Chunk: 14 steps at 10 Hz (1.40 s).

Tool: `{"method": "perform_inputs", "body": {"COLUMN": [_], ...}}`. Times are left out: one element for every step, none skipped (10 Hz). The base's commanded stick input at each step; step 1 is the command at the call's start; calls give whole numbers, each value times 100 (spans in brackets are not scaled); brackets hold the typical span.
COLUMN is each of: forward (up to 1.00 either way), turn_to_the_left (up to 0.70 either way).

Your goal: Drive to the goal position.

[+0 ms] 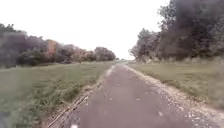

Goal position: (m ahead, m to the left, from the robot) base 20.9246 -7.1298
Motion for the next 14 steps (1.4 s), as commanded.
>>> {"method": "perform_inputs", "body": {"forward": [70, 70, 70, 70, 70, 70, 70, 70, 70, 70, 70, 70, 70, 70], "turn_to_the_left": [0, 0, 0, 0, 0, 0, 0, -1, -13, -13, -13, -13, -13, -13]}}
